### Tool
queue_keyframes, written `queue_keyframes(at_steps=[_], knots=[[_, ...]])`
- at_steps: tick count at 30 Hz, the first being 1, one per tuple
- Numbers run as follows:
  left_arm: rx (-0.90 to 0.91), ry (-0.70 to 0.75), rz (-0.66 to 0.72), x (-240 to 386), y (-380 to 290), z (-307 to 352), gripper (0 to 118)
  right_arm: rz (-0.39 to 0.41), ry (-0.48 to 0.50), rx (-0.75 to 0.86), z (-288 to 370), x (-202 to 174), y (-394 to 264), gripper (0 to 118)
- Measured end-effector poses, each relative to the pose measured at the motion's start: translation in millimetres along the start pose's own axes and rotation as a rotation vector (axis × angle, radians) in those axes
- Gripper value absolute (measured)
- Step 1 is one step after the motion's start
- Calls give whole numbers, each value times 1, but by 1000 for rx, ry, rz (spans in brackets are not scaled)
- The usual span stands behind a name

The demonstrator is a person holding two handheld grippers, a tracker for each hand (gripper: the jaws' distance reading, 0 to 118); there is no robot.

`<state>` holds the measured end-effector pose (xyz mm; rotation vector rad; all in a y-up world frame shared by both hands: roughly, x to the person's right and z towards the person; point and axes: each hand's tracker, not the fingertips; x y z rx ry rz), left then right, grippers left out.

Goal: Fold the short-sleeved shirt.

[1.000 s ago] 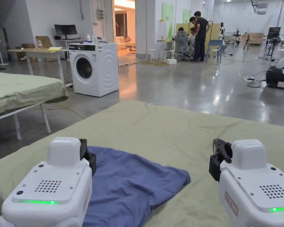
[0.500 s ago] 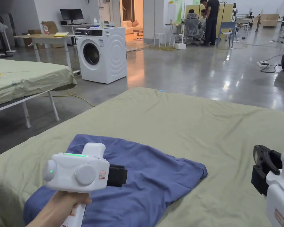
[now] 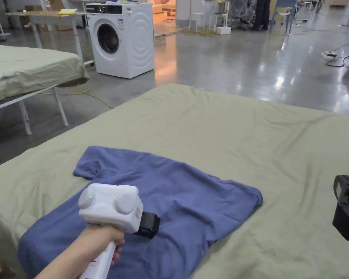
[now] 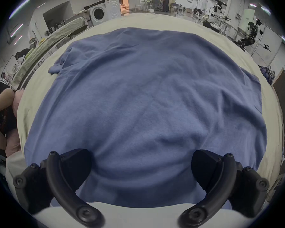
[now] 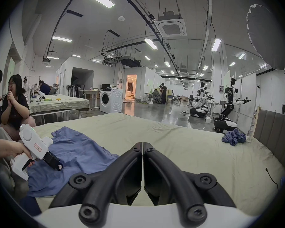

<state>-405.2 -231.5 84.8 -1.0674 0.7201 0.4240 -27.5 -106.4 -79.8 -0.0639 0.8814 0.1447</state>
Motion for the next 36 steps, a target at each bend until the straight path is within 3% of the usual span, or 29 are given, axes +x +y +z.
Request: queue_keyframes(at_steps=[4,6,9,10,11,17,21,24,31,34,36], knots=[[-9,16,4,2,2,8,117,-14,2,-7,6,1,-1,3],[38,16,-11,-1,1,15,104,-6,-6,-12,8,4,-2,3],[116,19,-26,1,-11,33,58,-16,-22,-13,11,9,0,3],[122,21,-17,-7,-6,28,21,-25,-24,-13,11,10,1,3],[145,28,-3,-8,-8,29,4,-35,-28,-9,12,11,1,3],[293,45,19,-11,-33,31,4,-41,-33,4,20,11,5,3],[506,148,-101,9,-61,53,3,-49,-42,17,22,13,7,3],[654,176,-87,5,-68,54,3,-85,-52,33,24,16,11,3],[958,223,-80,20,-80,132,3,-89,-97,102,38,23,26,3],[1122,197,-110,33,-72,173,2,-108,-121,137,51,32,34,3],[1203,100,-140,49,-65,206,2,-128,-125,151,62,40,40,3]])
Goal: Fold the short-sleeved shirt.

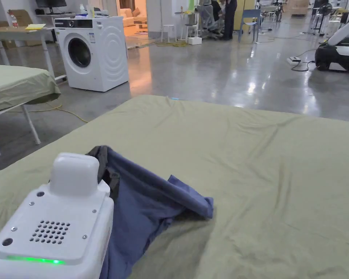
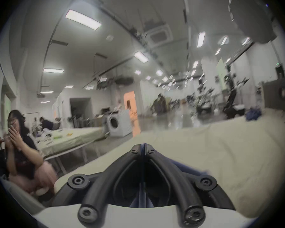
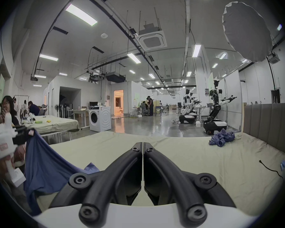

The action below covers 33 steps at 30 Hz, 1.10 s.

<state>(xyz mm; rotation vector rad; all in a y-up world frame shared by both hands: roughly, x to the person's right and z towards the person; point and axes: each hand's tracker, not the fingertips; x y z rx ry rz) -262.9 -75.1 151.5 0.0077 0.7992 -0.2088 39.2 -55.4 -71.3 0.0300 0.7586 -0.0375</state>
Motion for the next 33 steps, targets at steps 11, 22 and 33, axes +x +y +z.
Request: queue_keyframes(at_steps=[11,22,33], knots=[[315,-568,142,157,145,35,2,-9,-283,136,110,105,38,3],[145,-1077,172,358,131,80,2,48,-525,155,202,189,36,3],[-678,-1294,-309,536,-43,88,3,-55,-562,69,221,213,-6,3]])
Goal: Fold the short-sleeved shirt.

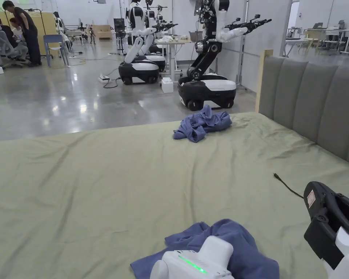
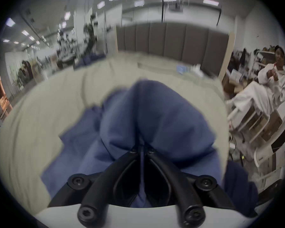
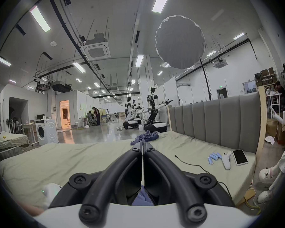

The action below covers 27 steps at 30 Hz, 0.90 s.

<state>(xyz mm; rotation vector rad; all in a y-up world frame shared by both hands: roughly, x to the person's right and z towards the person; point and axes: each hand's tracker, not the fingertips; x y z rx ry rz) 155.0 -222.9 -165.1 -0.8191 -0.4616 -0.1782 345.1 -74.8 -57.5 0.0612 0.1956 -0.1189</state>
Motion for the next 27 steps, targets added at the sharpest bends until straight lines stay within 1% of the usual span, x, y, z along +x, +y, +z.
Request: queue_keyframes(at_steps=[1,2,4,6,7,9,11,12,14,15,16,17,18,19,20,21,23,24,25,27], knots=[[-27,4,-16,2,-3,-4,10,-1,-2,-10,-1,2,-3,3],[31,1,-10,-2,-2,3,33,-5,-5,-19,-3,3,-3,3],[110,0,62,-9,7,29,118,-16,-4,-24,-3,6,-4,3],[187,43,114,-20,13,64,118,-12,3,-25,-5,5,-3,3],[297,44,127,-28,8,92,118,0,7,-18,-3,3,-3,3],[432,139,158,-39,2,148,118,7,14,-4,0,-1,-2,3],[538,284,168,-50,-22,202,118,10,34,4,3,-6,-2,3],[571,346,172,-53,-34,221,118,16,38,7,5,-9,-2,3],[589,525,193,-62,-60,258,118,32,51,11,7,-15,-4,3],[625,604,210,-62,-77,273,118,33,59,9,7,-18,-5,3],[699,693,230,-61,-97,289,118,29,70,6,9,-20,-8,3],[752,755,263,-60,-112,301,115,25,79,4,9,-23,-9,3],[779,804,298,-58,-127,312,99,23,84,2,10,-26,-11,3],[813,843,316,-56,-142,324,76,22,90,-4,11,-29,-12,3],[840,864,354,-54,-154,332,40,21,96,-9,12,-31,-14,3],[849,869,392,-54,-162,337,0,20,102,-12,12,-34,-15,3],[887,868,488,-54,-181,343,0,12,120,-20,13,-39,-16,3],[872,825,487,-56,-185,344,0,10,126,-22,15,-42,-17,3],[823,822,480,-59,-185,344,0,11,130,-22,16,-45,-17,3],[798,844,466,-58,-188,338,0,23,142,-24,18,-49,-17,3]])
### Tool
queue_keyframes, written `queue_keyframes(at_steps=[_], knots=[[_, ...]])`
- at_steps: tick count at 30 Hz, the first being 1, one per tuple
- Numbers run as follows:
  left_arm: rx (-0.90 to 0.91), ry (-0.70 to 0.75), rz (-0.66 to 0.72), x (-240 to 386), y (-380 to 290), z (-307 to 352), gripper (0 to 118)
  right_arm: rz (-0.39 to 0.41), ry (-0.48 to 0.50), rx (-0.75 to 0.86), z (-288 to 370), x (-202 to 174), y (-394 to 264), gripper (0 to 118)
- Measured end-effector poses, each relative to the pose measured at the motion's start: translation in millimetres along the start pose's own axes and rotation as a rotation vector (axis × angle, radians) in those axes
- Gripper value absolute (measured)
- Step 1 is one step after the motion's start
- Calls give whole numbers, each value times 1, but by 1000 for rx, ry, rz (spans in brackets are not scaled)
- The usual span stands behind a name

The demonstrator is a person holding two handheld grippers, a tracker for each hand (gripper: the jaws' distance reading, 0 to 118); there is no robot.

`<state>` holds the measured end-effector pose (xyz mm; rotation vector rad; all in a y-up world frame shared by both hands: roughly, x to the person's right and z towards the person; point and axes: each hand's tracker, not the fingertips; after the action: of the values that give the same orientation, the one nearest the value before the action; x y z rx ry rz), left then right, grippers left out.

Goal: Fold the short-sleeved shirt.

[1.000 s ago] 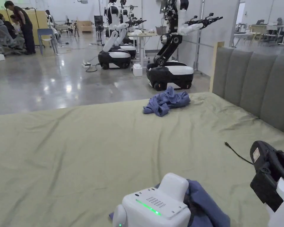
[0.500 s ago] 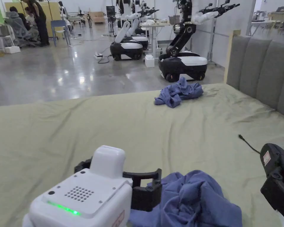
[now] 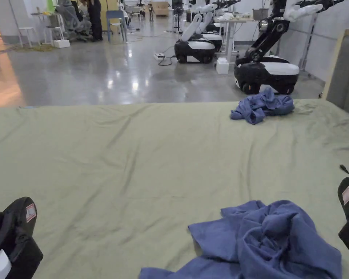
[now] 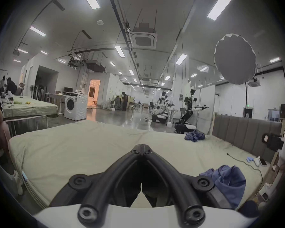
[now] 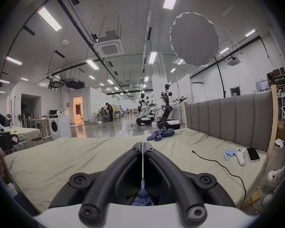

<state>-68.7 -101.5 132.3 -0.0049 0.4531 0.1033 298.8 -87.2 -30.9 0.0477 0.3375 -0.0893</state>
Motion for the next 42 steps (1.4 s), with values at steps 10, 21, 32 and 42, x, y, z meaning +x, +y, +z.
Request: queue_keyframes(at_steps=[10,21,32,42], knots=[[-552,-417,-31,35,13,-82,0,33,7,-14,6,2,2,3],[-1217,-466,-170,96,-90,-150,106,-1,-26,-56,9,20,-8,3],[-1023,-450,-236,101,-92,-123,3,-20,-70,-138,-6,44,-15,5],[-1030,-442,18,80,-76,-101,2,106,137,-853,-107,122,-56,118]])
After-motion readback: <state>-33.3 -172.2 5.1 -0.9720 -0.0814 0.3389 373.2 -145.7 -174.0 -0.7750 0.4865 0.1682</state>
